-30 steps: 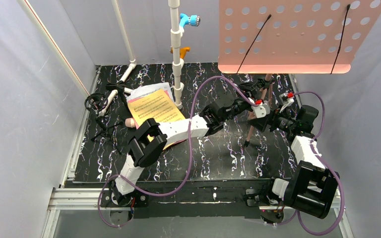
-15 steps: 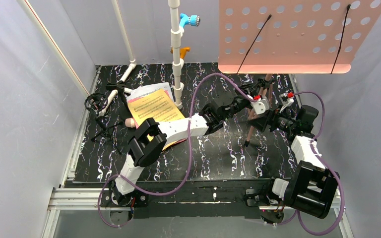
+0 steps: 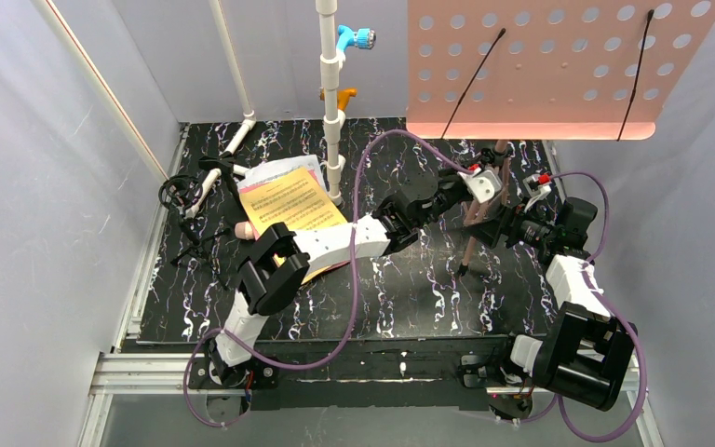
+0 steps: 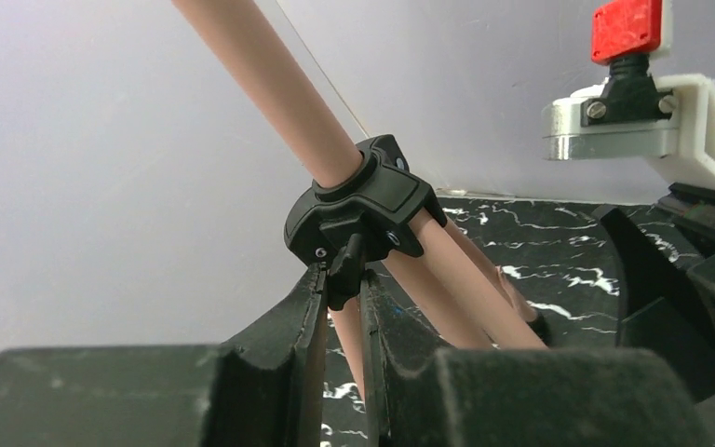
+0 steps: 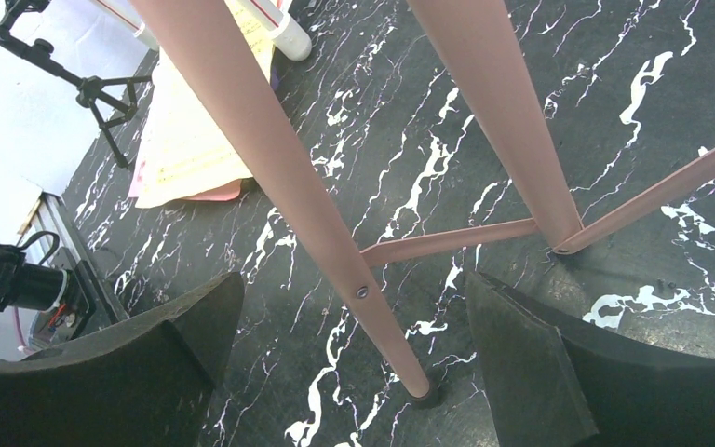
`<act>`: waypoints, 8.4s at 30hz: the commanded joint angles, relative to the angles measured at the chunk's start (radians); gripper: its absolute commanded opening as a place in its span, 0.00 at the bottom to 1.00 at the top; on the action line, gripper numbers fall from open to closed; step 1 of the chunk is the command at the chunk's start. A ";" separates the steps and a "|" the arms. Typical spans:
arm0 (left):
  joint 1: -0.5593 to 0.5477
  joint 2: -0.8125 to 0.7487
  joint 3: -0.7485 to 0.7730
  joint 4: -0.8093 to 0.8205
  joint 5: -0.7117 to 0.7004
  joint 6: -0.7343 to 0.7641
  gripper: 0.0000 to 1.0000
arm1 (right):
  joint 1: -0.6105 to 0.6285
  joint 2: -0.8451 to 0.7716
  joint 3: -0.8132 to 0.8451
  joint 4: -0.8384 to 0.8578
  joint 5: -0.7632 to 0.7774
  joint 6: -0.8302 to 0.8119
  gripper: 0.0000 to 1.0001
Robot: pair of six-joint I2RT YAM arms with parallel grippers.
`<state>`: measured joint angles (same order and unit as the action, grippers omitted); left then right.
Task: Pack up the instrument practice props
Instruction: Unscrew the knob on the music stand, then close the music stand at the center of the board, then place the music stand at the center of the board.
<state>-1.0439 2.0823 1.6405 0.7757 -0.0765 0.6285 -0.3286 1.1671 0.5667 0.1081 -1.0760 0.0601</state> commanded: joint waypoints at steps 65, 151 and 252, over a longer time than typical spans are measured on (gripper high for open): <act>0.016 -0.481 -0.483 -0.157 0.034 -0.917 0.86 | -0.132 -0.045 0.248 -0.531 0.018 -0.558 0.98; -0.026 -0.174 -0.171 -0.066 0.018 -0.798 0.08 | -0.058 0.454 0.612 -1.526 -0.315 -1.745 0.01; -0.127 0.044 0.134 0.274 -0.292 -0.317 0.56 | -0.079 0.422 0.527 -1.529 -0.280 -1.773 0.01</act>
<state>-1.1782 2.1326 1.7039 1.0336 -0.3428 0.2859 -0.4175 1.5955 1.1339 -1.2839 -1.4372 -1.7962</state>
